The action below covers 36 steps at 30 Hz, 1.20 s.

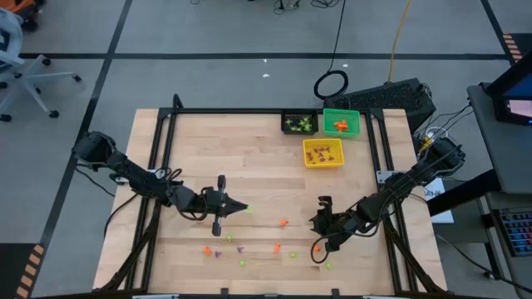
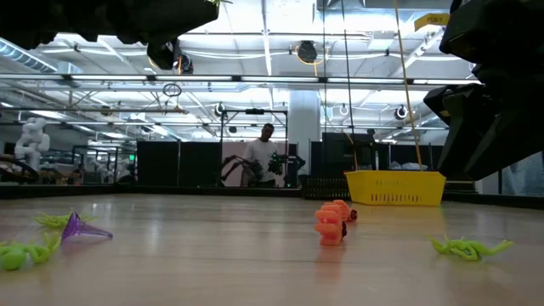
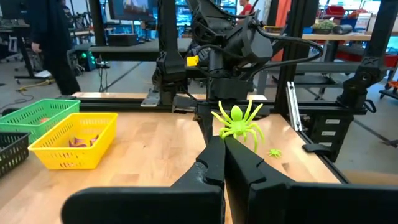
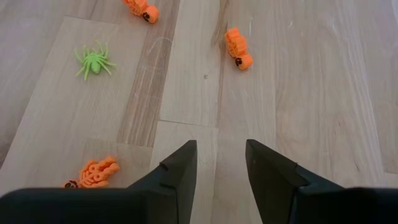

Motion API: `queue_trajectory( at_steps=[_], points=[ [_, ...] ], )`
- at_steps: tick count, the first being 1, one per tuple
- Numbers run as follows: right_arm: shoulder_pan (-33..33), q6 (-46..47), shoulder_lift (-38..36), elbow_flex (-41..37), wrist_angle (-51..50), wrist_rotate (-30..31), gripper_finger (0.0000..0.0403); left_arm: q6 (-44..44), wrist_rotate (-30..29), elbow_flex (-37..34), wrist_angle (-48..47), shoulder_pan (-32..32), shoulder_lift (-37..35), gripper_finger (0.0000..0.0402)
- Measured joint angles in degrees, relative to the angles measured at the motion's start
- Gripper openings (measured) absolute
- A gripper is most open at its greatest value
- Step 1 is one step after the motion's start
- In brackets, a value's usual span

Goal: Sort Halloween decoration
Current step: Put the green spider toy into the black basket

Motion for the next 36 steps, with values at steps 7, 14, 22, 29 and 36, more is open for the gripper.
queue_trajectory(
  at_steps=[7, 14, 22, 29, 36],
  points=[
    [0.00, 0.00, 0.01, 0.01, 0.02, 0.00, 0.0123, 1.41, -1.42, 0.32, 0.00, 0.27, 0.00, 0.0000],
    [-0.02, -0.02, 0.01, -0.02, 0.09, 0.22, 0.0123, 6.26, -1.45, 3.13, -0.62, 3.36, 0.00, 0.0000],
    [-0.02, -0.04, 0.01, -0.02, 0.09, 0.22, 0.0123, 6.28, 1.14, 9.06, -10.94, 9.84, 0.00, 0.0000],
    [-0.02, -0.03, 0.01, -0.02, 0.07, 0.22, 0.0123, 7.47, 5.44, 11.93, -12.63, 14.16, 0.00, 0.0000],
    [-0.02, -0.02, 0.01, -0.02, 0.07, 0.22, 0.0123, 7.53, 6.19, 15.04, -18.45, 18.22, 0.00, 0.0000]
  ],
)
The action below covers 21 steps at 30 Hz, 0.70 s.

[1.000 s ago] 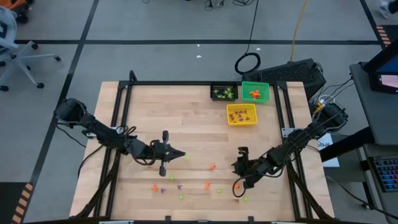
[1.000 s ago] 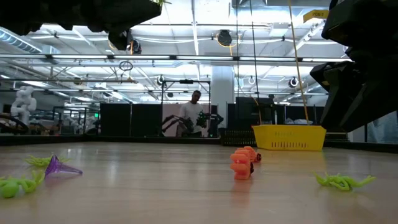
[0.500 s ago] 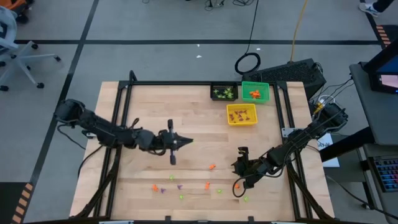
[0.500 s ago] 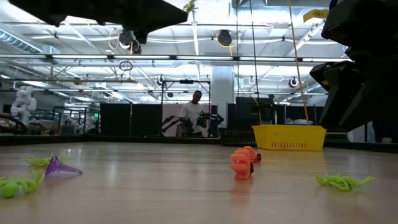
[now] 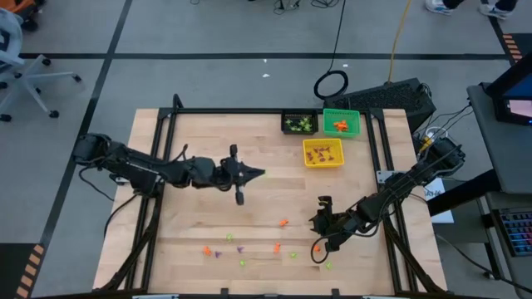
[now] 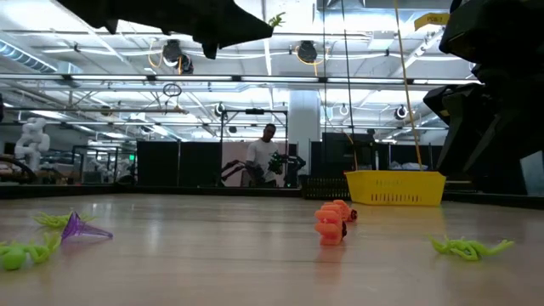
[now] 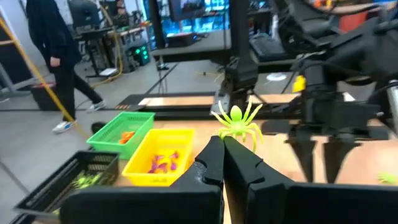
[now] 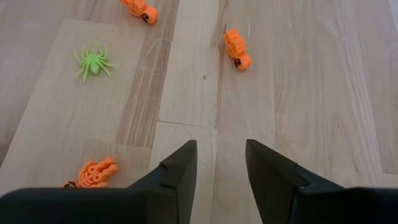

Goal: Sort Halloween decoration
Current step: Put the green spider toy into the black basket

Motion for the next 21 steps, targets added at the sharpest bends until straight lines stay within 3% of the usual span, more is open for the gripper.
queue_trajectory(
  at_steps=[10, 21],
  points=[
    [0.00, -0.02, 0.00, 0.00, 0.04, 0.00, 0.0123, 0.25, 0.16, 4.64, -7.03, 5.18, 0.00, 0.0000],
    [0.00, 0.00, 0.00, 0.00, 0.16, 0.02, 0.0123, 1.85, 4.58, 11.47, -13.81, 13.23, 2.45, 0.0000]
  ],
)
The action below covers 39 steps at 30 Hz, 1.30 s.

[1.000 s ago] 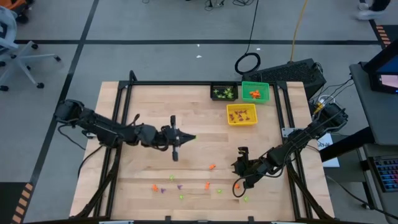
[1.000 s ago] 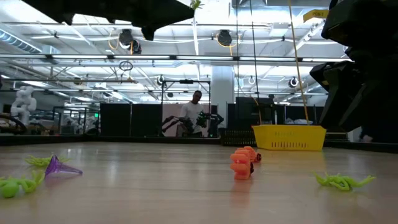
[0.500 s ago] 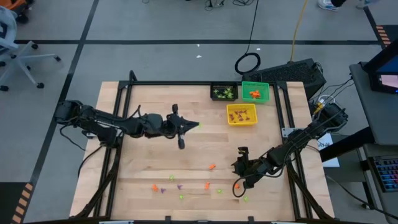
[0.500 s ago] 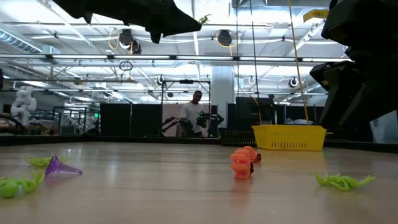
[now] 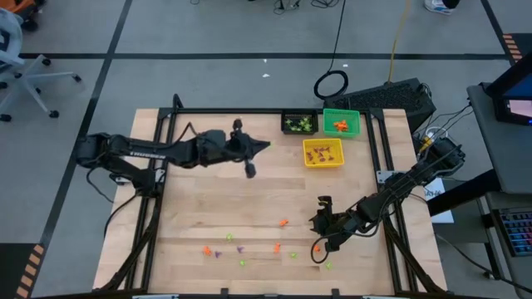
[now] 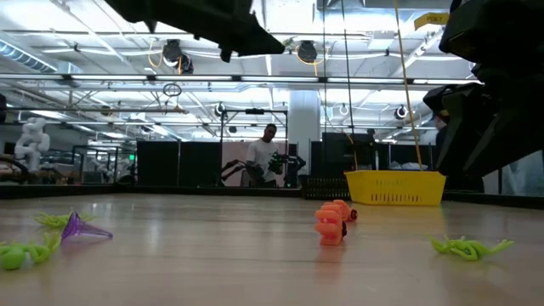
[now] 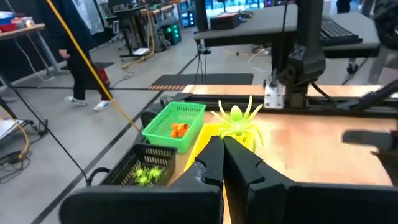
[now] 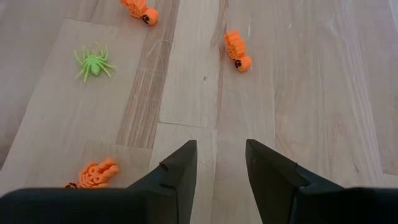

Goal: Sort Halloween decoration
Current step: Put the green spider toy into the black basket

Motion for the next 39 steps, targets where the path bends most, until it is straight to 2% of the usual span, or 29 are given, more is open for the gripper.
queue_trajectory(
  at_steps=[11, 20, 30, 34, 39],
  points=[
    [0.02, 3.69, 0.00, 0.00, -0.01, -0.21, 0.0123, 1.68, 8.71, 13.90, -2.48, 7.52, 13.24, 0.0000],
    [1.91, 7.68, 0.00, 0.00, -0.01, -0.22, 0.0123, 3.15, 9.12, 26.01, -7.40, 13.14, 26.47, 0.0000],
    [3.30, 8.52, 0.00, 0.00, -0.07, 1.44, 0.0123, 3.14, 8.30, 31.48, -7.04, 17.79, 37.66, 0.0000],
    [3.30, 8.46, 0.00, 0.00, -0.11, 1.46, 0.0123, 3.15, 5.64, 31.81, -6.76, 19.03, 39.72, 0.0000],
    [3.30, 8.15, 0.00, 0.00, -0.09, 1.49, 0.0123, 3.10, 5.29, 31.85, -6.32, 20.53, 40.61, 0.0000]
  ],
)
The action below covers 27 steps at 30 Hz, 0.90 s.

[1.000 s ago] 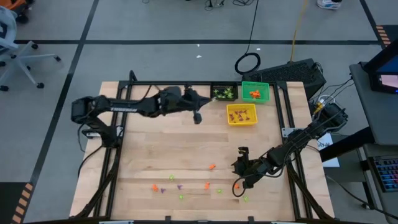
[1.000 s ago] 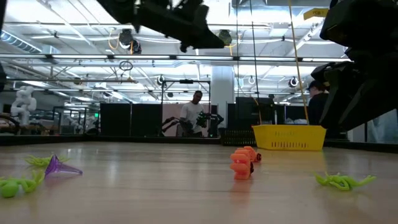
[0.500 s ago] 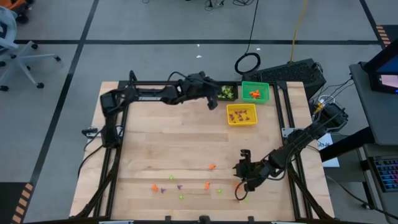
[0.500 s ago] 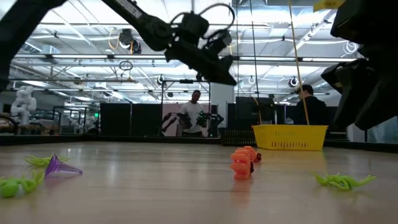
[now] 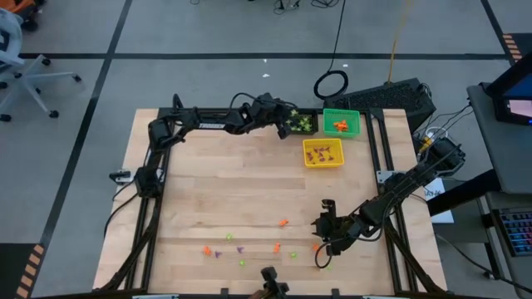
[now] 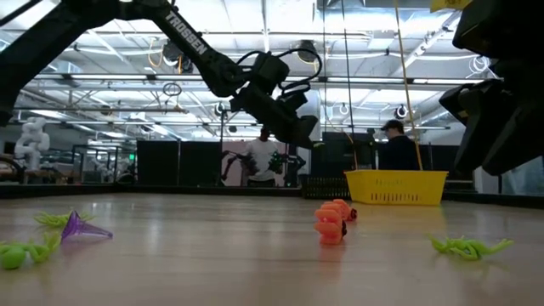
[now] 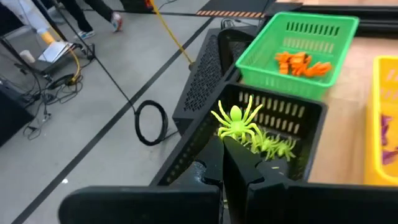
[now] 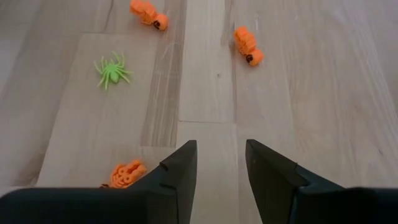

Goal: Sort Halloween decoration
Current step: Put the green spider toy into the black basket

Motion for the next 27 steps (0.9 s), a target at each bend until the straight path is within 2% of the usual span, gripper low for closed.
queue_trajectory(
  at_steps=[27],
  points=[
    [0.00, -0.02, 0.00, 0.00, 0.04, -0.07, 0.0123, -0.13, 0.23, 0.00, -1.09, 0.74, 0.39, 0.0000]
  ],
)
